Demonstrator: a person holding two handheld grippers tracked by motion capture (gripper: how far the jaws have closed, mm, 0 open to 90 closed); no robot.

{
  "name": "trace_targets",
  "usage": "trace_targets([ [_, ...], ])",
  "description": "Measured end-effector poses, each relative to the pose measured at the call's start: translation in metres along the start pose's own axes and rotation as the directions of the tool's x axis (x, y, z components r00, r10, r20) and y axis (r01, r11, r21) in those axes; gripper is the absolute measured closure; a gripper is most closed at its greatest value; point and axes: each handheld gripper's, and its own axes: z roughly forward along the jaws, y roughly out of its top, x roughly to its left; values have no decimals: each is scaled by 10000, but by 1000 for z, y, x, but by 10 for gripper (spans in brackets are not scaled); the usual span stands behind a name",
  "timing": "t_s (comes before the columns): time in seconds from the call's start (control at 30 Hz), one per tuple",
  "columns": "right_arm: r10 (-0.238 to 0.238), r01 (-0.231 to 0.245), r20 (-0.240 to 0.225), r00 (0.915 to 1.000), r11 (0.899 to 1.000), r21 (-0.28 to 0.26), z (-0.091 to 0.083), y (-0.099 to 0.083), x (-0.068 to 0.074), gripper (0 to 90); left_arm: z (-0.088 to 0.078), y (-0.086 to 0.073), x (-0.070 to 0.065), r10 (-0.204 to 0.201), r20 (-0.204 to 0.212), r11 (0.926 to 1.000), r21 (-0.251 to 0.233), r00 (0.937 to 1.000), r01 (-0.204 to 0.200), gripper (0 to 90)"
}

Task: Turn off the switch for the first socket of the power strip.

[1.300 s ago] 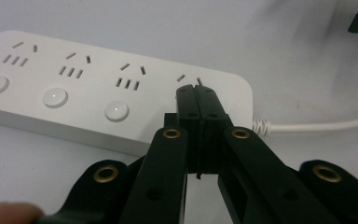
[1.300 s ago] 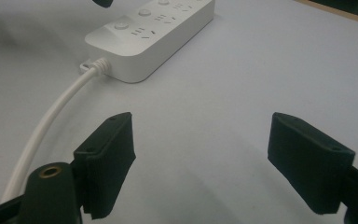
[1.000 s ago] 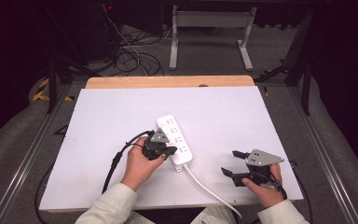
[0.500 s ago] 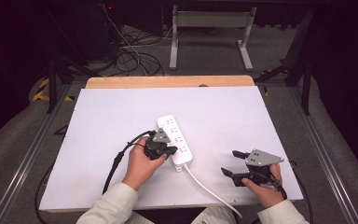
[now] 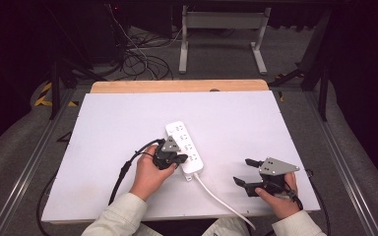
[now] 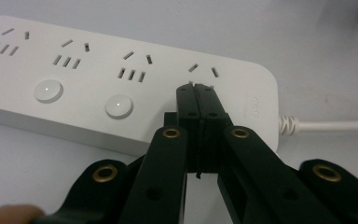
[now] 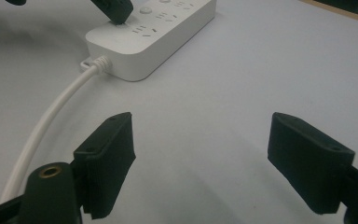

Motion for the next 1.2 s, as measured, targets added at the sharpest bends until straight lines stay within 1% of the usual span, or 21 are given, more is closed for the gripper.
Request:
trace_targets([
  [0.1, 6, -6, -21, 10000, 10000, -1, 1, 0, 0, 227, 1, -1, -1, 90, -144, 9999, -126, 9999, -92, 900],
  [0.13, -8, 8, -18, 10000, 10000, -5, 1, 0, 0, 227, 1, -1, -2, 176, -166, 9998, -116, 9997, -178, 900],
  [0.3, -4, 4, -20, 10000, 10000, 3, 1, 0, 0, 227, 2, -1, -1, 48, -132, 9999, -151, 9999, -50, 900],
  [0.37, -8, 8, -23, 10000, 10000, 25, 1, 0, 1, 227, 1, -1, -2, 108, -188, 9999, -90, 9998, -110, 900],
  [0.43, -9, 9, -33, 10000, 10000, 44, 1, 0, 1, 227, 2, -1, -4, 220, -265, 9996, -147, 9994, -224, 900],
  [0.5, -9, 9, -17, 10000, 10000, 28, 1, 0, 1, 227, 1, -2, -3, 219, -249, 9996, -173, 9995, -223, 900],
  [0.57, -7, 7, -7, 10000, 10000, 15, 1, 0, 0, 227, 1, -3, -2, 91, -164, 9996, -261, 9998, -95, 900],
  [0.63, 39, -39, 43, 10000, 10000, -1, 0, 0, 0, 226, 1, -3, -2, 60, -132, 9997, -229, 9999, -63, 900],
  [0.8, 13, -13, 24, 10000, 10000, 4, 1, 0, 0, 226, 1, -3, -3, 111, -223, 9996, -251, 9997, -116, 900],
  [0.9, 36, -36, 67, 10000, 10000, -1, 0, 0, 0, 226, 1, -4, -2, 11, -201, 9995, -320, 9998, -18, 900],
  [1.07, 23, -22, 54, 10000, 10000, -9, 0, 0, 0, 226, 1, -4, -4, 79, -270, 9996, -273, 9996, -86, 900],
  [1.1, 15, -15, 52, 10000, 10000, -10, 0, 0, 0, 226, 2, -4, -4, 97, -312, 9995, -292, 9995, -106, 900],
  [1.13, 17, -17, 53, 10000, 10000, -6, 0, 0, 0, 226, 2, -4, -6, 222, -470, 9995, -204, 9986, -232, 900],
  [1.17, 17, -17, 53, 10000, 10000, -6, 0, 0, 0, 226, 2, -4, -6, 222, -470, 9995, -204, 9986, -232, 900],
  [1.2, 15, -15, 53, 10000, 10000, 9, 0, 0, 0, 226, 2, -4, -8, 272, -554, 9994, -180, 9981, -282, 900],
])
